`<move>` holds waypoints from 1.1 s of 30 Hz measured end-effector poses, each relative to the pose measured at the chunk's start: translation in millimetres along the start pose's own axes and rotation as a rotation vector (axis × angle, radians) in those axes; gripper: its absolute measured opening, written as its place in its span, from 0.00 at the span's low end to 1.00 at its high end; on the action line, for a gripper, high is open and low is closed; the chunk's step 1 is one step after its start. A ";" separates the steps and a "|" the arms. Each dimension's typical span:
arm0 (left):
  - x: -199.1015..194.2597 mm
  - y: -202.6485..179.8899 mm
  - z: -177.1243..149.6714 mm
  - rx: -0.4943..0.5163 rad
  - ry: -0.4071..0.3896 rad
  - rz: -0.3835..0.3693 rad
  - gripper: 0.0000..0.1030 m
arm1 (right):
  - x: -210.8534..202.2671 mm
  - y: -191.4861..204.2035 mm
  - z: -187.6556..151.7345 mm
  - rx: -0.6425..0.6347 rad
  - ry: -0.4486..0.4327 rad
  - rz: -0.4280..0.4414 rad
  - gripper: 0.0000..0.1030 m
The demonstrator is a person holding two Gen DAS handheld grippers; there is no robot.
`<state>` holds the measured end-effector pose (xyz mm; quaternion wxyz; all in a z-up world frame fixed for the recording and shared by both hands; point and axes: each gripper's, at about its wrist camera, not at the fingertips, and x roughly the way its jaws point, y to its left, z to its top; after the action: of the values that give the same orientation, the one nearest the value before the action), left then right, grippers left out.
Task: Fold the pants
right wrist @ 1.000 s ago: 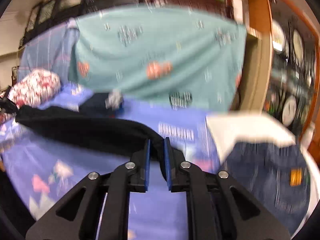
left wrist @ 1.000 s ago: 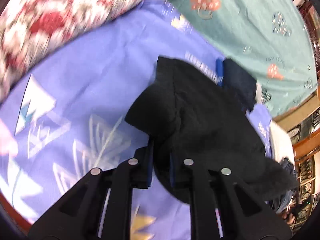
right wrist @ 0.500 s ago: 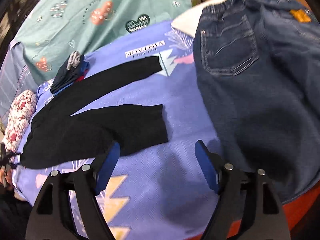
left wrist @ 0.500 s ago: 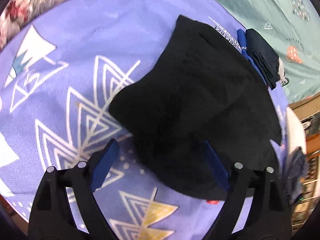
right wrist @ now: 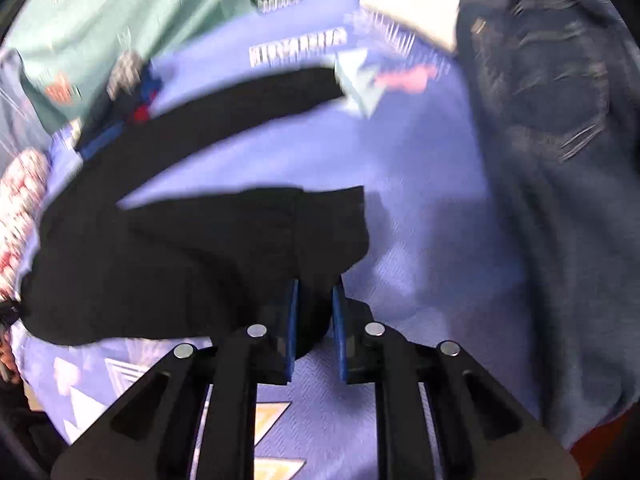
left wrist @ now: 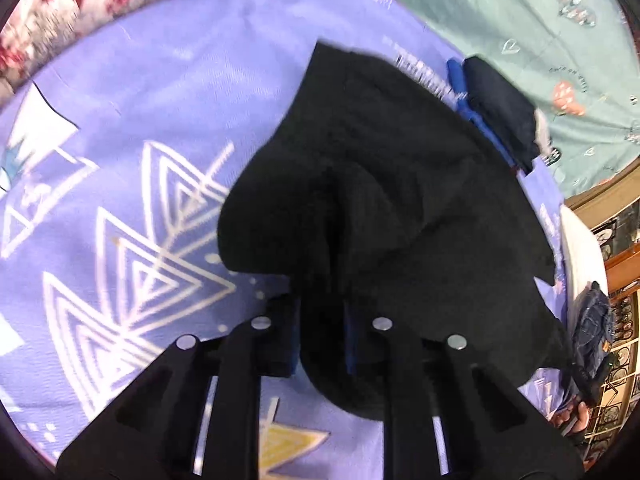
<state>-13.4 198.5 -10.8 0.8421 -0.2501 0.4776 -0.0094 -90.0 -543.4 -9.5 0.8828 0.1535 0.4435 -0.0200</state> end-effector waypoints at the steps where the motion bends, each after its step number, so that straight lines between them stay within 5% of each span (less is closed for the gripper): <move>1: -9.3 0.3 1.3 0.006 -0.017 0.000 0.12 | -11.8 -4.4 0.8 0.016 -0.032 0.014 0.15; 5: -37.0 6.7 4.7 0.006 -0.035 0.010 0.09 | -74.1 -21.1 5.0 0.051 -0.139 0.039 0.14; 10: -22.4 11.2 -7.4 0.012 0.040 0.033 0.12 | -85.7 -31.4 4.9 0.060 -0.126 0.004 0.14; 14: -7.9 24.7 -17.8 -0.033 0.077 0.055 0.53 | -55.4 -36.7 -6.5 0.081 -0.038 -0.037 0.14; 21: -0.6 23.5 -19.0 -0.065 0.060 0.018 0.78 | -30.3 -47.6 -18.5 0.127 0.000 -0.043 0.15; 23: 9.5 11.6 -16.9 -0.045 0.056 -0.002 0.75 | -28.5 -48.4 -18.5 0.132 0.000 -0.042 0.15; 25: 20.4 0.7 -14.9 -0.030 0.057 -0.006 0.54 | -26.1 -48.0 -19.3 0.131 0.001 -0.046 0.15; 26: 25.4 -1.3 -14.1 -0.031 0.069 -0.013 0.28 | -25.4 -48.2 -19.5 0.133 0.003 -0.049 0.15; 27: 29.5 0.0 -14.0 -0.044 0.092 -0.036 0.15 | -25.1 -49.1 -20.3 0.135 0.004 -0.050 0.15; 33: -18.0 6.6 -13.9 -0.055 -0.002 -0.012 0.07 | -41.2 -49.2 -23.0 0.134 -0.026 -0.025 0.15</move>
<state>-35.8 203.1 -5.1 0.8354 -0.2763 0.4751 -0.0011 -141.3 -587.8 -2.4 0.8759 0.2066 0.4315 -0.0627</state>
